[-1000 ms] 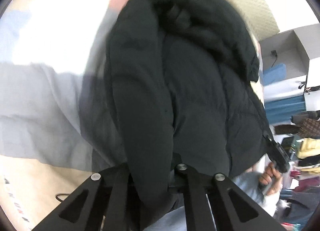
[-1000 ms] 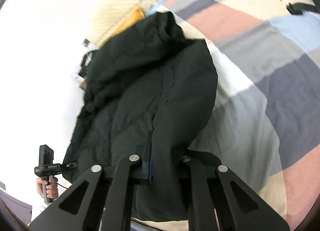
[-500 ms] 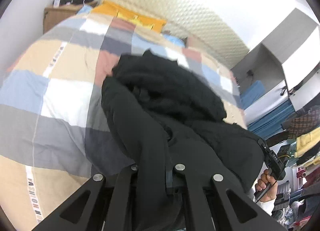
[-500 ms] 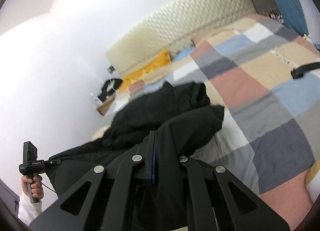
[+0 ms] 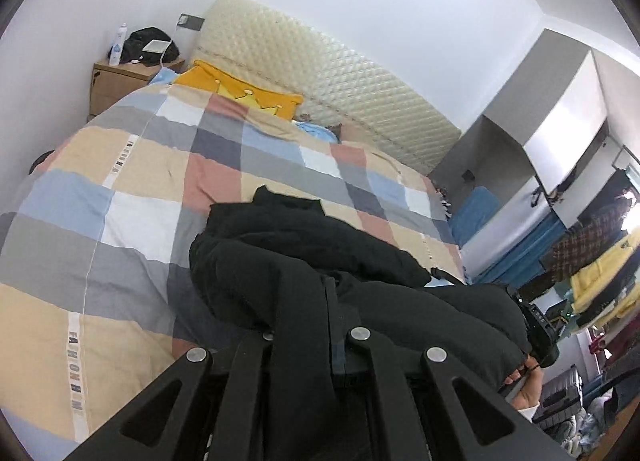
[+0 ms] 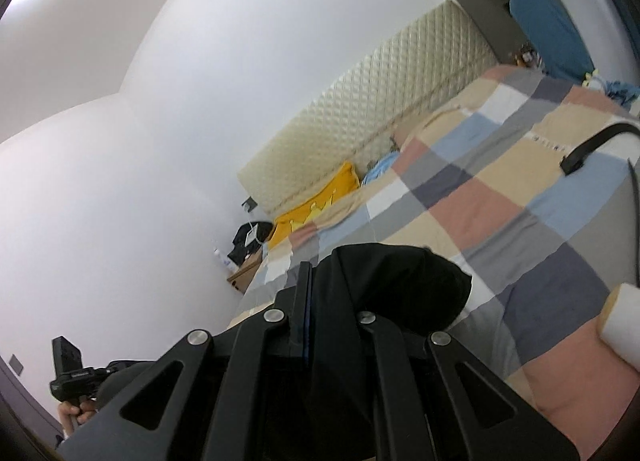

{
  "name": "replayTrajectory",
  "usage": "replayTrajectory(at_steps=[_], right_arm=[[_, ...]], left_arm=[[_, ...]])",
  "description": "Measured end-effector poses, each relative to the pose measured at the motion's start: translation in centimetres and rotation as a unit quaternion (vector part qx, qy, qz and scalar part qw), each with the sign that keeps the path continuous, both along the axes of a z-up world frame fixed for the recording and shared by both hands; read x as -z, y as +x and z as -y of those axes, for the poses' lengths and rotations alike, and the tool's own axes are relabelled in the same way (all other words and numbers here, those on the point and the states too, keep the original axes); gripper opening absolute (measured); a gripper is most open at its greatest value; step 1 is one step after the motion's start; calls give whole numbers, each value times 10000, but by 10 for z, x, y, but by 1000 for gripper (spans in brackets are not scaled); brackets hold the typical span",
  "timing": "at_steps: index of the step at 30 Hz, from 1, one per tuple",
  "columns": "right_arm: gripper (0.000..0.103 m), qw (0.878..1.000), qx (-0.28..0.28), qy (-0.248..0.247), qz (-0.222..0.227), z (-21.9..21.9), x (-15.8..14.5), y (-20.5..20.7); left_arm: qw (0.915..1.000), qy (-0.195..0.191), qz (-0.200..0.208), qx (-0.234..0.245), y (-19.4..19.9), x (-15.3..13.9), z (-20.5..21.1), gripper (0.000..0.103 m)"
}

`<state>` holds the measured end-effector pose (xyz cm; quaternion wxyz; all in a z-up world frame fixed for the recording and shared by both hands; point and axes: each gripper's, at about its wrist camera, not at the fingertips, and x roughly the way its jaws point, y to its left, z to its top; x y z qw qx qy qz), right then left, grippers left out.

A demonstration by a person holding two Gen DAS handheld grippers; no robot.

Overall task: Fold large clothes
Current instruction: 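Lift the hem with both grippers and fold it over toward the hood, then lay the folded hem onto the jacket and open both grippers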

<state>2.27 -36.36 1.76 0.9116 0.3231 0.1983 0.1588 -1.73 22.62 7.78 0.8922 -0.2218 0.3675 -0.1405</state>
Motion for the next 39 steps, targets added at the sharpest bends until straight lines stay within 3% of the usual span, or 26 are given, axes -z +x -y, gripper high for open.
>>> replayTrajectory(at_steps=[6, 9, 14, 22, 25, 30, 39], right_arm=[[7, 9990, 123, -411, 108, -1, -15, -2], [7, 9981, 137, -603, 62, -6, -18, 16], [7, 9964, 191, -826, -55, -9, -15, 48], [8, 9864, 221, -1625, -90, -22, -18, 99], [8, 9787, 255, -2037, -73, -35, -15, 120], [8, 9671, 255, -2528, -98, -52, -5, 155], [8, 9460, 85, -3193, -558, -67, 48, 233]], left_arm=[[9996, 248, 147, 65, -4, -11, 12, 5], [9985, 522, 135, -78, 13, -10, 15, 5], [9981, 591, -1, -163, 47, -8, 15, 5], [9911, 1287, 155, -301, 109, -8, 29, 6], [9900, 1322, 71, -487, 134, 2, 26, 6], [9798, 1871, 63, -702, 171, 26, 33, 6], [9698, 2218, -211, -992, 245, 83, 42, 7]])
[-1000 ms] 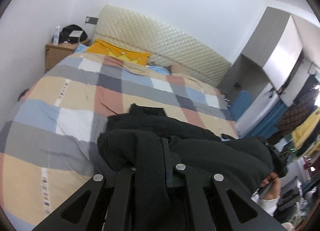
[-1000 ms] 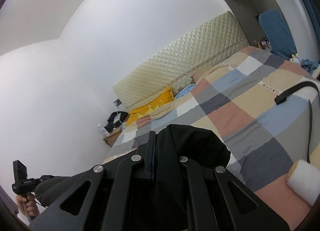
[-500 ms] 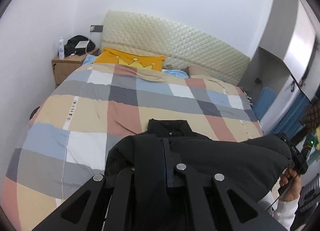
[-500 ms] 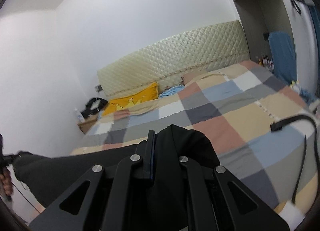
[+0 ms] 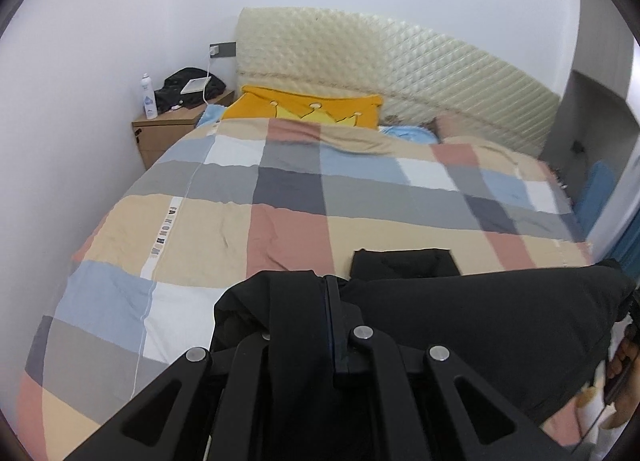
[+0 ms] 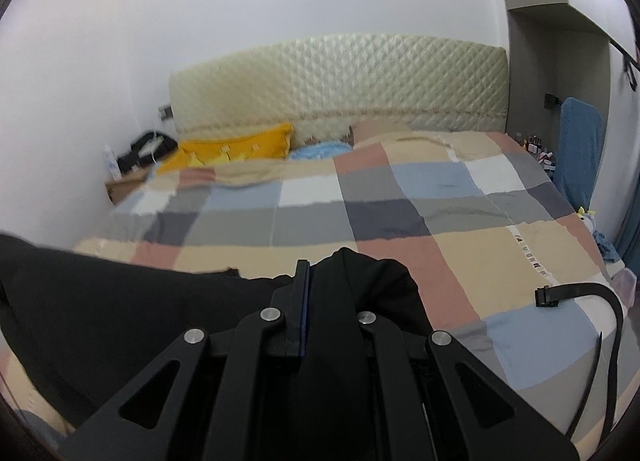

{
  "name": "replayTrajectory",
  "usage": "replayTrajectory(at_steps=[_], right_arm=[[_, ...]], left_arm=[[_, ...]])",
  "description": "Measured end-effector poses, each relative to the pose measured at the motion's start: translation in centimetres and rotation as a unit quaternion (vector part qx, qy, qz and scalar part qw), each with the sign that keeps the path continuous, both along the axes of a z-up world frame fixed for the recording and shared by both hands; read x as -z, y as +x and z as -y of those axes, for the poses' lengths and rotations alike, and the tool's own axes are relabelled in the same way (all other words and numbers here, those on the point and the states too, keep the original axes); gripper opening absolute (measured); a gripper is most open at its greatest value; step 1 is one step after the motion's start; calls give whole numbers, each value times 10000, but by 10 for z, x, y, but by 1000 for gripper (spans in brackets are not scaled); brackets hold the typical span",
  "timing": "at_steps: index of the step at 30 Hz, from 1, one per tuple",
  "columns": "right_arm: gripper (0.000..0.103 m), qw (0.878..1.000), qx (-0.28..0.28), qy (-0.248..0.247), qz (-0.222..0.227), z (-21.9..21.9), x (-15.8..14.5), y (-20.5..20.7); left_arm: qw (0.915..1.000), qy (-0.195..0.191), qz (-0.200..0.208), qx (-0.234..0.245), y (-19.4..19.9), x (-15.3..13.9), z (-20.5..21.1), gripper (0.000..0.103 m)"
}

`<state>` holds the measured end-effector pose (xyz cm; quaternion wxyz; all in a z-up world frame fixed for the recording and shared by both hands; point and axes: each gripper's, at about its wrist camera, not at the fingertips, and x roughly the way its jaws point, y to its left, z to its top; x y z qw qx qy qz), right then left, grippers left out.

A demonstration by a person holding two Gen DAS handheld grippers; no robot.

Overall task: Fold large clothes
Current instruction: 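Lay the folded hem onto the jacket and open both grippers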

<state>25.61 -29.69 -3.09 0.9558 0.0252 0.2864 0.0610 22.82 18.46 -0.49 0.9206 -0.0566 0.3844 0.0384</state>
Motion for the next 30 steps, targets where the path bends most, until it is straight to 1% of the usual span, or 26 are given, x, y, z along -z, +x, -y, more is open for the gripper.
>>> replayTrajectory(at_steps=[3, 5, 7, 11, 13, 16, 18, 19, 21, 23, 26, 28, 29, 30], right_arm=[[8, 9991, -117, -399, -42, -8, 21, 18], [8, 9987, -153, -472, -137, -10, 32, 28], [8, 9986, -167, -466, -202, -10, 43, 37], [7, 9970, -296, -620, -349, -17, 64, 53], [8, 9975, -301, -451, -452, -16, 74, 61], [8, 9974, -339, -379, -517, -16, 82, 69], [10, 9974, -404, -278, -535, -15, 84, 70], [12, 9974, -445, -212, -535, -13, 84, 70], [14, 9968, -578, 17, -550, -6, 83, 69], [16, 9958, -592, 305, -628, 1, 84, 69], [20, 9948, -610, 507, -643, 1, 81, 61], [28, 9945, -716, 563, -511, 0, 77, 52], [30, 9945, -729, 615, -428, 1, 75, 46], [36, 9939, -747, 706, -397, 2, 73, 41]], left_arm=[[9997, 235, -71, -49, 22, 21, 7, 7], [9993, 364, -109, -50, 33, 35, 11, 7], [9990, 393, -182, -51, 44, 51, 13, 7], [9988, 246, -412, -106, 64, 79, 12, 7], [9985, 118, -512, -165, 74, 91, 11, 7], [9979, -34, -606, -241, 84, 107, 9, 7], [9977, -114, -627, -236, 87, 113, 8, 7], [9975, -205, -642, -208, 88, 115, 6, 7], [9958, -549, -711, -156, 88, 116, -2, 7], [9927, -892, -797, -133, 84, 117, -11, 8], [9886, -1189, -901, -181, 73, 116, -18, 9], [9866, -1359, -900, -122, 62, 111, -24, 11], [9846, -1499, -888, -117, 55, 107, -28, 12], [9823, -1656, -864, -120, 47, 103, -33, 13]])
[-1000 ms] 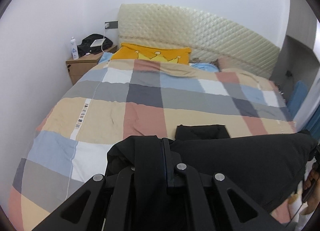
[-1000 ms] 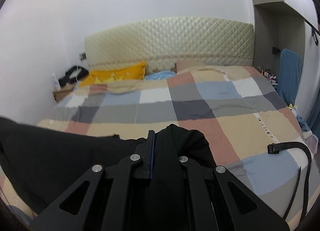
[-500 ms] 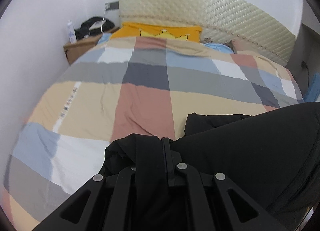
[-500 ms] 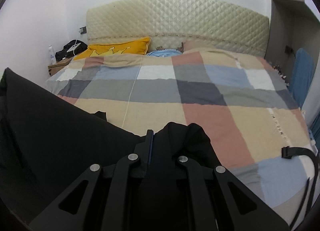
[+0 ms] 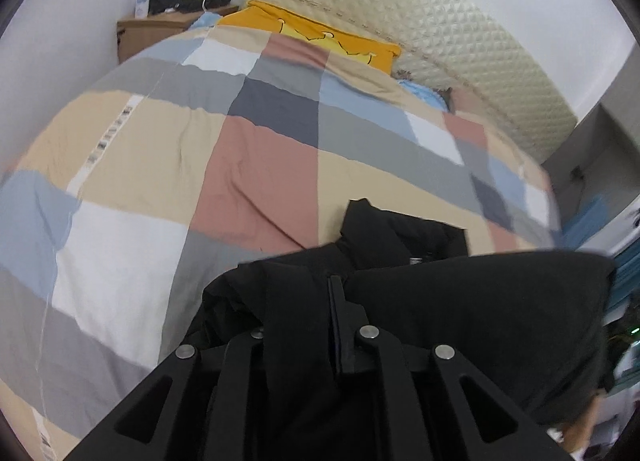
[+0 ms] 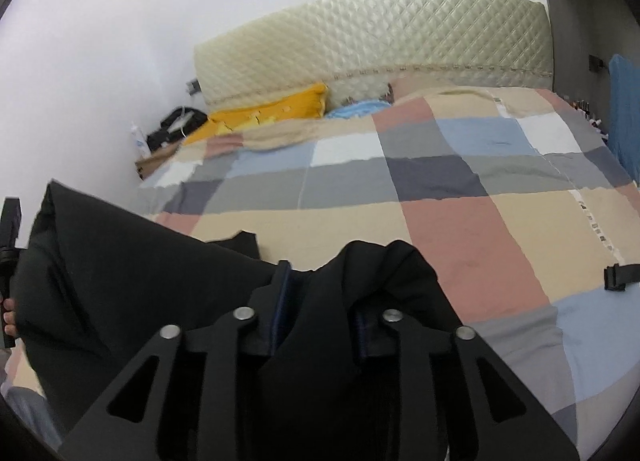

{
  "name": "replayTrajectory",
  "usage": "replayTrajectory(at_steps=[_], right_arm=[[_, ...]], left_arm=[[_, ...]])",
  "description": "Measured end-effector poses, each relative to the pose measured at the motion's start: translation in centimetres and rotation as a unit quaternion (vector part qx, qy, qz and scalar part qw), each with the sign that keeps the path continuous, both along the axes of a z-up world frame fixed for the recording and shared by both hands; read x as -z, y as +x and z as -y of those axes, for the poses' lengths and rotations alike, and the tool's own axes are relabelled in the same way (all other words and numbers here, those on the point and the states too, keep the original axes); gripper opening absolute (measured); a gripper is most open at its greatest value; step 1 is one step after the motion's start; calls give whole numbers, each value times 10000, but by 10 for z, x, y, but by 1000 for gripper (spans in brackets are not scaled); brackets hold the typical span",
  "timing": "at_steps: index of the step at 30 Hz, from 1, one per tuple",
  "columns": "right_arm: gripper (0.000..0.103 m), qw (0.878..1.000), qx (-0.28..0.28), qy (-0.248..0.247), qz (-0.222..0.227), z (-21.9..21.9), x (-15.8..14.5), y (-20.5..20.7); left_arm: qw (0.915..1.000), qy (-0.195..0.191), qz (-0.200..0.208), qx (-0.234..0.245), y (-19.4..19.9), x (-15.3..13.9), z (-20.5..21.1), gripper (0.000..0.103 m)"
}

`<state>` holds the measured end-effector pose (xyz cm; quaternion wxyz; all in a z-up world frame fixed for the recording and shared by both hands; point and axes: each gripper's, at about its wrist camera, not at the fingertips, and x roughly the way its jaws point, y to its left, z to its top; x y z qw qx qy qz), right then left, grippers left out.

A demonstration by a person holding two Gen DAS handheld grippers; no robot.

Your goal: Fold large clothes

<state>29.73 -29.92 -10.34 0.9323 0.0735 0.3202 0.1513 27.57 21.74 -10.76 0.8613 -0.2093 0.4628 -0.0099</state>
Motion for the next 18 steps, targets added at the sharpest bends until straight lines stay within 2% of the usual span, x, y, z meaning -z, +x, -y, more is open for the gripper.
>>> replayTrajectory(at_steps=[2, 4, 6, 7, 8, 12, 13, 15, 18], right_arm=[[39, 10000, -64, -20, 55, -1, -3, -8], [44, 9999, -50, -58, 74, 0, -5, -17], [51, 10000, -11, 17, 65, 3, -6, -25], [58, 10000, 9, 27, 63, 5, -8, -29], [61, 10000, 8, 27, 63, 6, -9, -33], [93, 9996, 223, -41, 186, 14, -21, -55], [97, 9989, 355, -138, 278, 17, -25, -62], [98, 9977, 525, -118, 407, 27, -31, -72], [98, 9950, 781, 164, 596, 40, -39, -90]], left_arm=[[9997, -251, 67, 19, -16, -11, -9, 22], [9993, -335, 117, 93, -32, -23, -15, 30], [9991, -367, 193, 113, -49, -36, -21, 45], [9992, -302, 260, 73, -58, -43, -24, 62], [9990, -166, 411, 9, -73, -53, -28, 72], [9968, 311, 732, -52, -113, -76, -36, 74], [9958, 495, 769, -32, -123, -78, -35, 74], [9942, 717, 801, 35, -135, -79, -32, 74], [9911, 981, 886, 164, -147, -76, -17, 74]])
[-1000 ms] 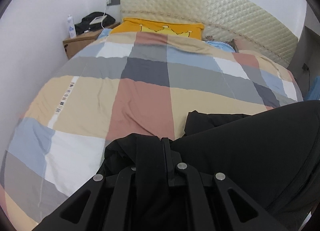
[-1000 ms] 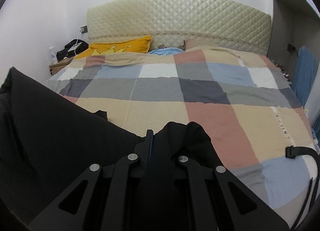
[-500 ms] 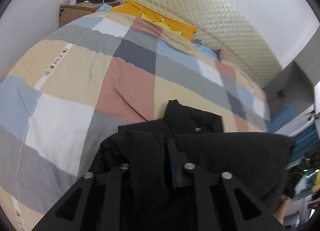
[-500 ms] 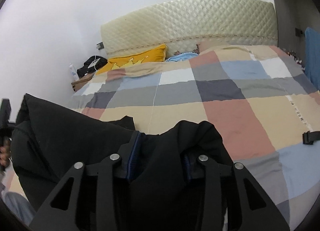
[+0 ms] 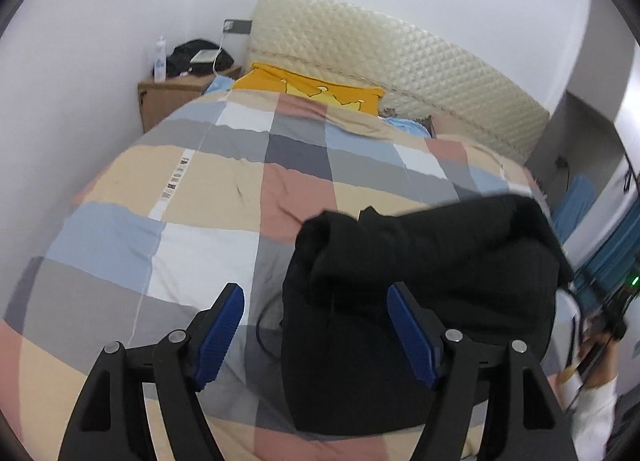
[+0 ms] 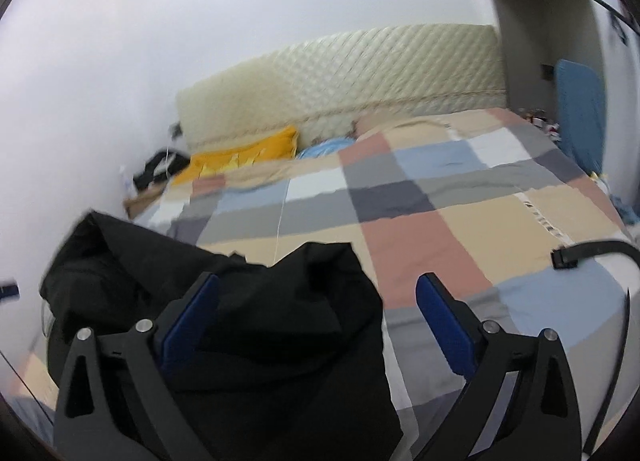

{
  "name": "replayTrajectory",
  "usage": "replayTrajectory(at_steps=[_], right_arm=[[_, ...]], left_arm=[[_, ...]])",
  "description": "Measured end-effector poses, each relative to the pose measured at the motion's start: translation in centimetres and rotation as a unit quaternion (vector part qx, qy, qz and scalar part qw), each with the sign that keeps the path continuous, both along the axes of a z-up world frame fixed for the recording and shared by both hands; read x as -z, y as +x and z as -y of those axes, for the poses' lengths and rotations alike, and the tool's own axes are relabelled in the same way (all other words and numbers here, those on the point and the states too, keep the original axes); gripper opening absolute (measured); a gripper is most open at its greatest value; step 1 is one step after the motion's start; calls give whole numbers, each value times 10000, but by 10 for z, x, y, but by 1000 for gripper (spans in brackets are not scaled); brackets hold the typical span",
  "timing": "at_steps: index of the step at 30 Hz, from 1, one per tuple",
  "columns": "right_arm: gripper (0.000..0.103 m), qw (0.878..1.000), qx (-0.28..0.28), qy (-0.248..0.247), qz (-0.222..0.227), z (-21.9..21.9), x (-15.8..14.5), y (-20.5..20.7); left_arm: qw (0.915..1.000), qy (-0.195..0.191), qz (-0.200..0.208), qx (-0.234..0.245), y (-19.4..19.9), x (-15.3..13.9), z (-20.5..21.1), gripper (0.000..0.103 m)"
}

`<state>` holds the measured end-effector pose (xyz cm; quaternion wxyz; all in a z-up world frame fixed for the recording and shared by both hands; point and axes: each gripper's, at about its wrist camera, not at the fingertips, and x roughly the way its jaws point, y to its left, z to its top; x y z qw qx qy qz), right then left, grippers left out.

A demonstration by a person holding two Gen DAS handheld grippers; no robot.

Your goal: Fold large clothes

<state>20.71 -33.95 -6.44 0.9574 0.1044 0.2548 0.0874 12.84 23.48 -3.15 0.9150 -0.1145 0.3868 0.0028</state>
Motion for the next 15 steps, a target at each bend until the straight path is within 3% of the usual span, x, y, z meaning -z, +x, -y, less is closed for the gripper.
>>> replayTrajectory(at_steps=[5, 9, 11, 13, 15], right_arm=[[98, 9988, -117, 39, 473, -20, -9, -43], [97, 9979, -318, -53, 554, -43, -3, -69], [90, 9971, -558, -97, 498, -54, 3, -78], [75, 9947, -941, -179, 361, -69, 9, -80], [73, 9915, -1255, -243, 229, -83, 15, -79]], left_arm=[[9991, -40, 53, 409, 0, 19, 40, 74], [9976, -32, -50, 693, 9, 39, 79, 74], [9955, 244, -101, 909, 15, 46, 102, 74], [9925, 510, -116, 1106, 18, 51, 123, 74], [9898, 704, -58, 1234, 19, 54, 139, 74]])
